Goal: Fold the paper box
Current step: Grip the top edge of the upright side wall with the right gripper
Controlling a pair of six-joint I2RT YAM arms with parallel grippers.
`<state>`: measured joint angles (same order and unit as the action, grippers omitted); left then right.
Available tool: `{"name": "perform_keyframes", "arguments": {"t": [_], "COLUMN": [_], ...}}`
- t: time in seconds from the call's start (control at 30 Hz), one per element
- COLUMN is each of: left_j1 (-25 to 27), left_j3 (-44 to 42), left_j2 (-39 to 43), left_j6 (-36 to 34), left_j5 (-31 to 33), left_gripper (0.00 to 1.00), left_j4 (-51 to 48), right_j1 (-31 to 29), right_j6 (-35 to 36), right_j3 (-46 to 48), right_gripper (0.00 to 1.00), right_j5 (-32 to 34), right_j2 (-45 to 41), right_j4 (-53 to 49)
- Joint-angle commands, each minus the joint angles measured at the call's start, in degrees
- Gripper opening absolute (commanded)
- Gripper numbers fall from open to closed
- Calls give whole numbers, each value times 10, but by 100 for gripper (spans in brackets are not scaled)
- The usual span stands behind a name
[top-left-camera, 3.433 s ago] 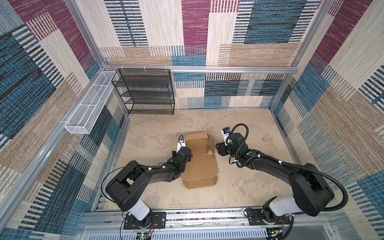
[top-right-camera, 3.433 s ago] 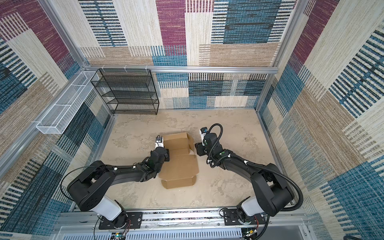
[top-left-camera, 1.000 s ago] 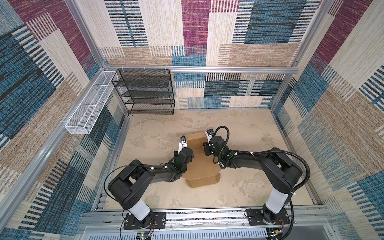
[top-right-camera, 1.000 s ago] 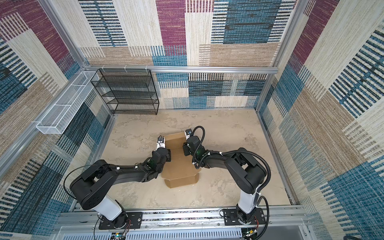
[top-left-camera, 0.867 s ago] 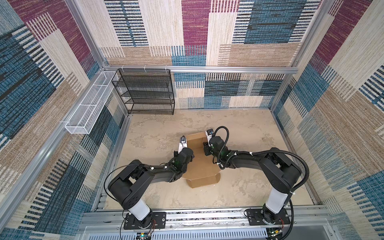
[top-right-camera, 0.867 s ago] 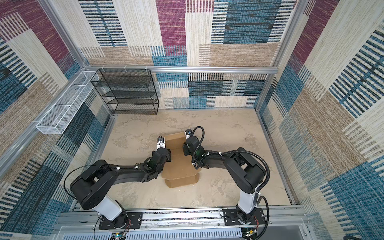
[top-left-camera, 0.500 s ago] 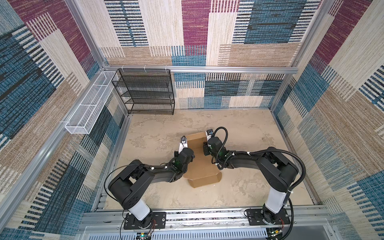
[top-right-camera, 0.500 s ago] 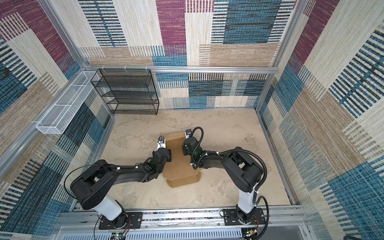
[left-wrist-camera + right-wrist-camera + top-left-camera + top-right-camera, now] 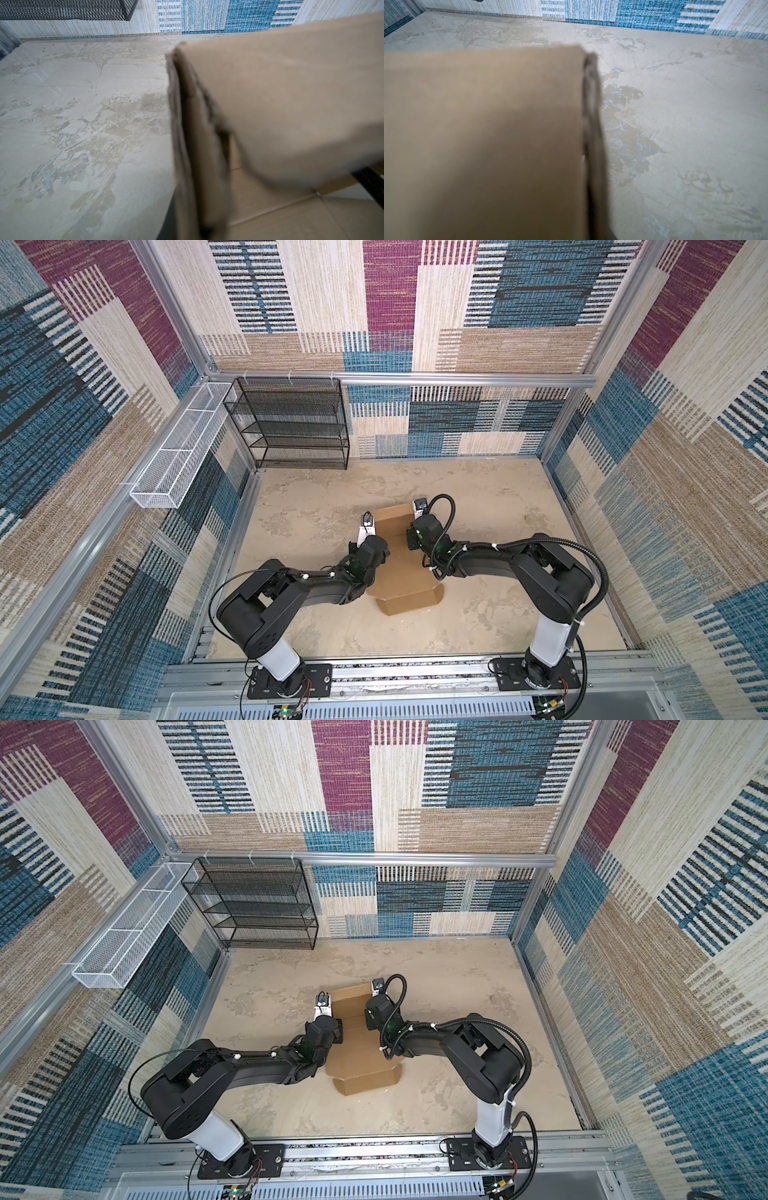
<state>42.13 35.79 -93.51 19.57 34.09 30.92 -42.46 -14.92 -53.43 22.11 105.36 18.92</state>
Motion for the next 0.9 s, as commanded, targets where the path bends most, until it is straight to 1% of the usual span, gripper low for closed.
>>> {"name": "perform_keyframes", "arguments": {"t": [0.0,0.13,0.57,0.7,0.87], "left_j1": [2,3,4,4,4], "left_j3": [2,3,3,3,3], "left_j2": [1,1,1,0,-1], "left_j6": [2,2,4,6,7], "left_j5": [-39,-39,-40,-39,-39], "left_gripper": [0,0,0,0,0], "left_j4": [-33,-34,-34,-35,-35], "right_j1": [-3,-4,-6,-6,-7], "right_j6": [-6,-7,-10,-12,-14], "right_j3": [-5,-8,-16,-16,-20], "right_gripper": [21,19,8,2,0], "right_j5": [-6,-4,-1,-1,0], "right_j2": [2,5,9,10,15], "right_j4": [9,5,-6,-7,-12]}}
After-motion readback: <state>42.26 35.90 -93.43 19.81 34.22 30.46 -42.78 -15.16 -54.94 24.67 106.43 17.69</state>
